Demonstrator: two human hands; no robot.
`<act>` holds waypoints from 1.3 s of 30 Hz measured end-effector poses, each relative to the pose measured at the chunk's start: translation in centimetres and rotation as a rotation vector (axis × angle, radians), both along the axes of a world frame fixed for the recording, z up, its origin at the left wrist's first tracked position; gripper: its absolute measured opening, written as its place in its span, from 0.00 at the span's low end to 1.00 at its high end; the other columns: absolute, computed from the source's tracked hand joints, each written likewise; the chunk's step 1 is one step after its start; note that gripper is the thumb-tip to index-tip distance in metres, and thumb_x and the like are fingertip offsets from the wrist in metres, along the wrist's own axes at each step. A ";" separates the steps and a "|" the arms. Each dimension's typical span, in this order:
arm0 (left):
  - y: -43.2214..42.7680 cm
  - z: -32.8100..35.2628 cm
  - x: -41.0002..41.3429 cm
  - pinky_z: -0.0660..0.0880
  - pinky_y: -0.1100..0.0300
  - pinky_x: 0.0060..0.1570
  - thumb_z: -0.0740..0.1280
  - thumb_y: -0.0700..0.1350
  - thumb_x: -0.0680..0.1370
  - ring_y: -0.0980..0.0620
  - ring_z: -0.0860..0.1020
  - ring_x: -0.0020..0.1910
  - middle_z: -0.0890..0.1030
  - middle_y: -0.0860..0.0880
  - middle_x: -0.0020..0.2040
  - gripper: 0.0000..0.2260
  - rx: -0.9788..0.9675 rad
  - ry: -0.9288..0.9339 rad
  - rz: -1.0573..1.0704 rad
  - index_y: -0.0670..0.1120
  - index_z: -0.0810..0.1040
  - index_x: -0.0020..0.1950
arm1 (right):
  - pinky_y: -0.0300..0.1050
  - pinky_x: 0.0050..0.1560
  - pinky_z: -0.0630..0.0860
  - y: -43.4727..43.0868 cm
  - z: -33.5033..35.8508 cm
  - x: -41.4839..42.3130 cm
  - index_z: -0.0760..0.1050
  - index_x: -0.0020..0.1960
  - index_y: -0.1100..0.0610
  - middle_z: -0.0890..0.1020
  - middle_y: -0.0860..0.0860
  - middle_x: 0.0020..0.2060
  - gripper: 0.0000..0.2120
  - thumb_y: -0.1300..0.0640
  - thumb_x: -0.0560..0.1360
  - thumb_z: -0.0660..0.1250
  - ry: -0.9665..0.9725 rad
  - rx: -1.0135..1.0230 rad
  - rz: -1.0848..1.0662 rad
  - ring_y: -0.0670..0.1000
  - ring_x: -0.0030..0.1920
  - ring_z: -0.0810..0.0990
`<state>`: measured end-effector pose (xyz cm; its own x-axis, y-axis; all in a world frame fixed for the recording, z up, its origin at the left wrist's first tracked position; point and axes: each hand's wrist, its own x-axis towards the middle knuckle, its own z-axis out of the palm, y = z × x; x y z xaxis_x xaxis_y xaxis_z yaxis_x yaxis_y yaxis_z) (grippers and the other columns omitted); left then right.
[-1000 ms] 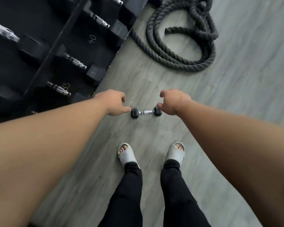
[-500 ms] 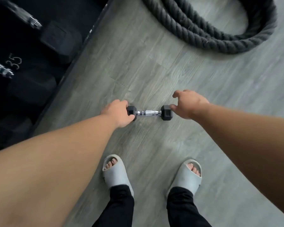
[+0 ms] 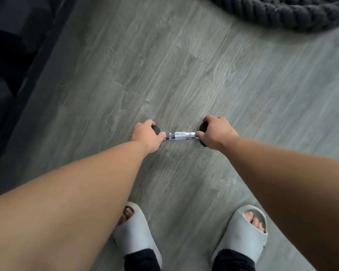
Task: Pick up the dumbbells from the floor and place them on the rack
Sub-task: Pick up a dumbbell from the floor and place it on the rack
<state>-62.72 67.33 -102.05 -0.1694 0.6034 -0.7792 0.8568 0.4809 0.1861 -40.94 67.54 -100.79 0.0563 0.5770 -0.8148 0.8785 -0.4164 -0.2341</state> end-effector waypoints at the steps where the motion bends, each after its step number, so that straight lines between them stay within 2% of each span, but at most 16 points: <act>1: -0.1 -0.3 -0.3 0.69 0.57 0.55 0.71 0.56 0.77 0.43 0.75 0.62 0.74 0.43 0.67 0.23 0.009 -0.014 0.005 0.49 0.75 0.69 | 0.46 0.48 0.70 -0.3 -0.3 0.0 0.70 0.69 0.55 0.72 0.58 0.62 0.23 0.47 0.78 0.68 0.007 0.018 -0.013 0.57 0.51 0.76; 5: 0.0 -0.1 -0.7 0.72 0.54 0.55 0.69 0.56 0.79 0.42 0.76 0.59 0.74 0.43 0.66 0.22 0.018 -0.030 -0.047 0.49 0.74 0.70 | 0.45 0.47 0.69 -0.1 0.0 -0.1 0.73 0.66 0.54 0.74 0.58 0.60 0.20 0.50 0.77 0.69 0.008 0.051 -0.027 0.54 0.48 0.72; 8: 0.2 1.1 -0.7 0.72 0.52 0.55 0.67 0.55 0.81 0.42 0.76 0.58 0.73 0.42 0.66 0.21 0.018 -0.010 -0.093 0.48 0.72 0.71 | 0.46 0.44 0.70 0.3 1.0 -0.5 0.76 0.62 0.54 0.74 0.56 0.57 0.16 0.51 0.76 0.70 0.010 0.049 -0.061 0.54 0.45 0.73; 11: 1.2 3.8 -1.3 0.73 0.52 0.56 0.68 0.55 0.80 0.41 0.76 0.59 0.73 0.42 0.67 0.22 0.037 0.005 -0.096 0.47 0.72 0.72 | 0.42 0.36 0.70 1.1 3.2 -0.9 0.77 0.60 0.53 0.76 0.55 0.57 0.15 0.50 0.75 0.71 0.031 0.074 -0.063 0.53 0.44 0.77; 13: 2.4 6.9 -1.6 0.73 0.52 0.55 0.70 0.56 0.79 0.40 0.75 0.62 0.74 0.41 0.66 0.25 0.050 0.030 -0.056 0.45 0.70 0.72 | 0.39 0.29 0.68 2.0 5.7 -1.1 0.77 0.59 0.52 0.77 0.55 0.57 0.15 0.49 0.74 0.72 0.041 0.097 -0.091 0.49 0.38 0.77; 14: 3.2 9.0 -1.6 0.72 0.52 0.52 0.71 0.56 0.78 0.39 0.76 0.62 0.75 0.41 0.65 0.26 0.053 0.050 -0.020 0.43 0.71 0.69 | 0.38 0.28 0.67 2.5 7.3 -1.2 0.77 0.59 0.51 0.77 0.54 0.57 0.16 0.49 0.73 0.73 0.044 0.108 -0.110 0.46 0.35 0.76; 16: 4.7 13.6 -1.7 0.69 0.55 0.44 0.74 0.55 0.76 0.40 0.76 0.54 0.78 0.41 0.57 0.20 0.056 0.071 0.069 0.41 0.74 0.54 | 0.38 0.27 0.67 3.7 11.1 -1.4 0.77 0.58 0.50 0.77 0.53 0.56 0.16 0.48 0.72 0.73 0.045 0.120 -0.141 0.43 0.33 0.75; 17: 5.4 16.1 -1.7 0.67 0.56 0.42 0.75 0.54 0.74 0.42 0.75 0.49 0.77 0.43 0.52 0.18 0.055 0.061 0.133 0.42 0.72 0.45 | 0.39 0.27 0.67 4.3 13.3 -1.4 0.77 0.57 0.50 0.77 0.53 0.56 0.16 0.48 0.72 0.74 0.045 0.127 -0.147 0.42 0.33 0.74; 18: 6.0 18.7 -1.8 0.67 0.57 0.42 0.77 0.53 0.73 0.44 0.74 0.46 0.76 0.45 0.49 0.19 0.055 0.041 0.199 0.43 0.70 0.41 | 0.39 0.28 0.67 4.9 15.6 -1.4 0.77 0.57 0.50 0.77 0.53 0.56 0.17 0.48 0.71 0.74 0.048 0.134 -0.152 0.43 0.34 0.74; 21: 7.8 26.5 -2.0 0.68 0.58 0.41 0.81 0.50 0.69 0.47 0.73 0.44 0.75 0.48 0.45 0.18 0.101 -0.009 0.308 0.49 0.72 0.44 | 0.40 0.33 0.71 6.4 23.2 -1.1 0.77 0.61 0.49 0.77 0.53 0.57 0.21 0.46 0.70 0.75 0.062 0.171 -0.161 0.48 0.40 0.76; 25: 10.2 37.9 -2.2 0.73 0.58 0.40 0.82 0.50 0.65 0.47 0.76 0.40 0.79 0.48 0.42 0.17 0.180 -0.009 0.304 0.48 0.75 0.39 | 0.40 0.32 0.70 7.6 34.1 -1.2 0.77 0.62 0.49 0.78 0.54 0.56 0.24 0.45 0.68 0.75 0.093 0.231 -0.252 0.52 0.45 0.79; 27: 11.5 44.3 -2.6 0.75 0.58 0.42 0.83 0.51 0.64 0.48 0.77 0.43 0.80 0.48 0.43 0.16 0.251 -0.016 0.272 0.47 0.81 0.43 | 0.43 0.40 0.75 7.6 39.7 -1.8 0.77 0.60 0.51 0.81 0.54 0.53 0.21 0.47 0.69 0.74 0.121 0.265 -0.308 0.54 0.53 0.79; 29: 12.8 50.4 -3.5 0.73 0.60 0.42 0.83 0.53 0.61 0.50 0.77 0.45 0.83 0.49 0.47 0.21 0.309 -0.008 0.200 0.48 0.84 0.49 | 0.48 0.45 0.80 7.4 45.4 -3.0 0.78 0.59 0.51 0.82 0.54 0.50 0.21 0.46 0.68 0.73 0.146 0.292 -0.383 0.55 0.55 0.79; 33: 14.6 61.9 -5.9 0.73 0.62 0.47 0.84 0.54 0.60 0.51 0.80 0.53 0.82 0.51 0.57 0.32 0.373 0.008 0.084 0.49 0.83 0.63 | 0.46 0.36 0.81 6.1 55.7 -6.8 0.76 0.53 0.50 0.81 0.54 0.50 0.21 0.43 0.64 0.74 0.252 0.319 -0.568 0.57 0.44 0.84; 36: 14.5 69.3 -8.5 0.75 0.60 0.53 0.84 0.53 0.63 0.49 0.80 0.58 0.81 0.50 0.61 0.33 0.419 0.012 0.022 0.49 0.81 0.65 | 0.55 0.42 0.85 4.6 61.3 -10.5 0.75 0.51 0.51 0.82 0.53 0.48 0.20 0.44 0.63 0.73 0.307 0.351 -0.641 0.57 0.44 0.84; 39: 13.2 74.8 -11.5 0.74 0.60 0.51 0.84 0.52 0.63 0.46 0.80 0.58 0.81 0.48 0.61 0.32 0.456 0.047 -0.027 0.50 0.81 0.65 | 0.56 0.36 0.85 2.7 65.7 -14.2 0.75 0.52 0.53 0.83 0.55 0.49 0.17 0.49 0.67 0.74 0.355 0.361 -0.683 0.55 0.35 0.83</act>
<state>-74.18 80.55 -27.22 -0.1774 0.8875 -0.4254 0.8804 0.3362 0.3343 -55.12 70.26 -35.08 0.2628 0.7375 -0.6222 0.3114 -0.6751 -0.6687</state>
